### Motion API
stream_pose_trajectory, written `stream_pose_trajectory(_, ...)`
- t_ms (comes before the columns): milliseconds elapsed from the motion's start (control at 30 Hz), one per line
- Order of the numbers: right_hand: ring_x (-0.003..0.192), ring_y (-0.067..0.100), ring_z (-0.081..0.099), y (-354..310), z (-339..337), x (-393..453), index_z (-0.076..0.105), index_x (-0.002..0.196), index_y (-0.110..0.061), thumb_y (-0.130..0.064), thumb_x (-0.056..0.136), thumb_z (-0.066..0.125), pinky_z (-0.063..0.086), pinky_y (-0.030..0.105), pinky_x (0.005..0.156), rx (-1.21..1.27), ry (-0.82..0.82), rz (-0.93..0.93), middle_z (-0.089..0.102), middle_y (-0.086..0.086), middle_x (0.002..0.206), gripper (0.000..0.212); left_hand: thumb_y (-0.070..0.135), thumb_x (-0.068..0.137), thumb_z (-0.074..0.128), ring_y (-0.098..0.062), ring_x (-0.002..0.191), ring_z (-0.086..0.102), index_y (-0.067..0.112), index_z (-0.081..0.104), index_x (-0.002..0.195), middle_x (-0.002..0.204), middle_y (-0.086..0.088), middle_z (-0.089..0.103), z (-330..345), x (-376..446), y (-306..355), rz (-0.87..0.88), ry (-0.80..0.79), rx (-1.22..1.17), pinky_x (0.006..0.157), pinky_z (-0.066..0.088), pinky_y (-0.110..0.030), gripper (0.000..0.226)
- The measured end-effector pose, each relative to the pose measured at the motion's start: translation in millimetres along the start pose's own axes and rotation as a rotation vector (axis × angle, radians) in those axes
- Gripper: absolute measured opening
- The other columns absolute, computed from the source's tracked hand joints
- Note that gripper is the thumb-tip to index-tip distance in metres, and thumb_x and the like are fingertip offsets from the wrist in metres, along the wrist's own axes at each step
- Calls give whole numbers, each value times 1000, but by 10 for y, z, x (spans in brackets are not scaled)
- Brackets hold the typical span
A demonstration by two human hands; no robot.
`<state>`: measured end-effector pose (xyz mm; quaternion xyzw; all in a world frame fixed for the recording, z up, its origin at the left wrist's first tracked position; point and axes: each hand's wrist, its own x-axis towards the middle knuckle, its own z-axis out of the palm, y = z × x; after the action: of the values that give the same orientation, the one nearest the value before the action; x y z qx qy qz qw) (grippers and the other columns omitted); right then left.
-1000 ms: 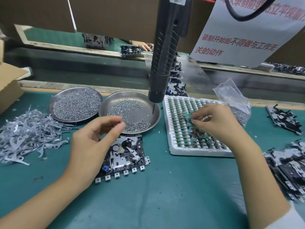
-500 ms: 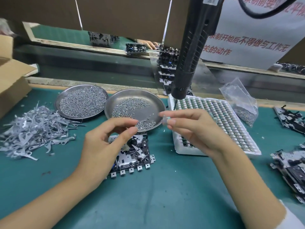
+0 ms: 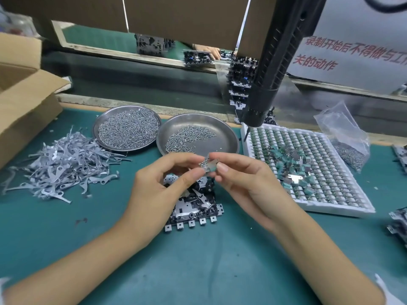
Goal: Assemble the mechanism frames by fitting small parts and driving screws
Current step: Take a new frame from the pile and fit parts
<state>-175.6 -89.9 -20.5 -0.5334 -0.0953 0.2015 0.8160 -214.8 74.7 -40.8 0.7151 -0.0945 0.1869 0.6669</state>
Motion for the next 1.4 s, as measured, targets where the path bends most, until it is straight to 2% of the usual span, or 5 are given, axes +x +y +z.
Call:
stream_pose_trajectory(267, 94, 21, 69, -15, 37, -38, 72, 93, 2, -5, 75, 67, 52, 21, 82, -3, -17, 2, 71, 18, 97, 20, 26, 78, 70, -15, 82, 66, 29, 72, 95, 88, 4, 72, -9, -6, 0, -31, -4, -41, 63, 58, -32, 17)
stream_pose_trajectory(467, 83, 18, 70, 0, 56, -44, 74, 86, -9, -6, 64, 72, 55, 23, 79, -59, 46, -35, 73, 10, 88, 22, 23, 77, 69, -16, 83, 67, 27, 72, 94, 88, 2, 72, -2, 0, 3, -51, -1, -53, 62, 58, -32, 18)
stream_pose_trajectory(634, 89, 15, 70, -21, 39, -46, 76, 89, -8, -9, 62, 73, 51, 17, 77, -150, 50, -55, 74, 10, 92, 28, 22, 78, 72, -13, 81, 66, 28, 72, 93, 87, 3, 72, -8, 5, -4, -58, 10, -61, 59, 55, -25, 16)
stream_pose_trajectory(968, 98, 19, 69, 24, 4, -39, 77, 91, -16, -11, 70, 76, 51, 21, 84, -254, 39, -136, 74, 8, 97, 22, 25, 77, 72, -6, 78, 67, 29, 73, 89, 85, 9, 73, -14, 7, -3, -32, -31, -6, 69, 53, -19, 13)
stream_pose_trajectory(1401, 85, 10, 70, 24, 30, -66, 74, 91, -8, 1, 78, 70, 51, 16, 76, -424, 27, -218, 75, 2, 92, 16, 31, 76, 71, -7, 84, 56, 29, 69, 96, 87, 13, 60, -75, 43, 85, 108, -62, 283, 79, 40, -10, 20)
